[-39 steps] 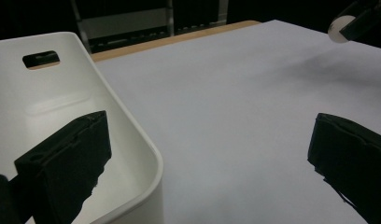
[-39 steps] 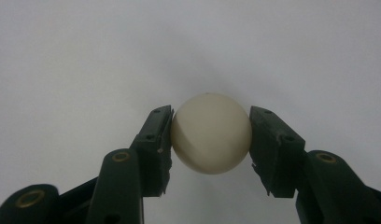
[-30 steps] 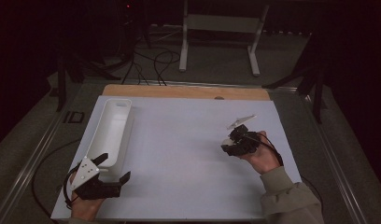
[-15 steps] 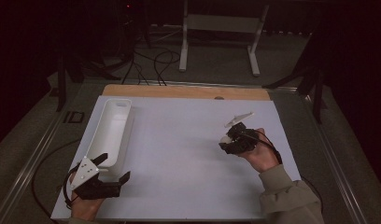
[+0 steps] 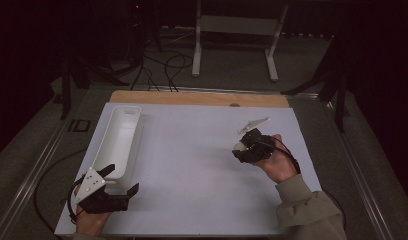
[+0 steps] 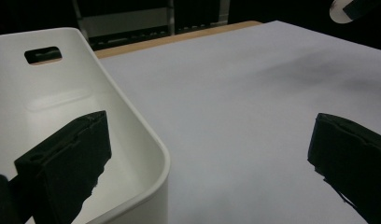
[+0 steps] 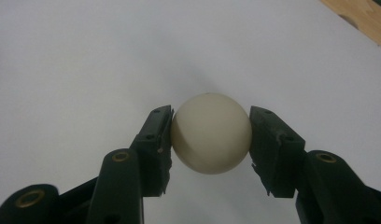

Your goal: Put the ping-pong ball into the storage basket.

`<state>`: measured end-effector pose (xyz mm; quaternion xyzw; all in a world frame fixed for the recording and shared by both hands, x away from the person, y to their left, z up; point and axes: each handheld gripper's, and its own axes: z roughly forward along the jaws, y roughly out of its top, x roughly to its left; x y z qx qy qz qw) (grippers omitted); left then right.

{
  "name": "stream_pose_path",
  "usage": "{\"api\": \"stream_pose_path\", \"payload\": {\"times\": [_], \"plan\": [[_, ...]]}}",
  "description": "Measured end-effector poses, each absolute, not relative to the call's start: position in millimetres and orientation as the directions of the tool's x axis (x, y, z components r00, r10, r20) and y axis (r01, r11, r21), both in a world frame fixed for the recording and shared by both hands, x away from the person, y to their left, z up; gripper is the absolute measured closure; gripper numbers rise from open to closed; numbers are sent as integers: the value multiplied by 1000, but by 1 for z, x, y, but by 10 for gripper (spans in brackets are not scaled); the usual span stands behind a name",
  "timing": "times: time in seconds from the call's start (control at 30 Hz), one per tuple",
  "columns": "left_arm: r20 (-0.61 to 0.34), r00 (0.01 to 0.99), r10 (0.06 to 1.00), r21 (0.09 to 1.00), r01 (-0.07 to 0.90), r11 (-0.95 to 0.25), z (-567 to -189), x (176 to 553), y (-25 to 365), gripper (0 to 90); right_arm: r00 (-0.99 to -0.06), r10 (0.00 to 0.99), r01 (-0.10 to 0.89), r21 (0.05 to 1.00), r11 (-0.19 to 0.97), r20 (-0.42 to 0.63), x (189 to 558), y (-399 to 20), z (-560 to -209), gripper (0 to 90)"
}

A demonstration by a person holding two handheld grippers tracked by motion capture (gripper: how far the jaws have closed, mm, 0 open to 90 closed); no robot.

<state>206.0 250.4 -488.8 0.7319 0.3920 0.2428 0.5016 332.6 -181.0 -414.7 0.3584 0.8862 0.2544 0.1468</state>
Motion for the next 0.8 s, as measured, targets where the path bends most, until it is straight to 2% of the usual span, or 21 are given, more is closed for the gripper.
{"api": "stream_pose_path", "payload": {"times": [0.8], "plan": [[-45,573,818,921,341,-189,-492,208,252,0,-714,694,538,566,625,-87,337,-166,-404,508]]}}
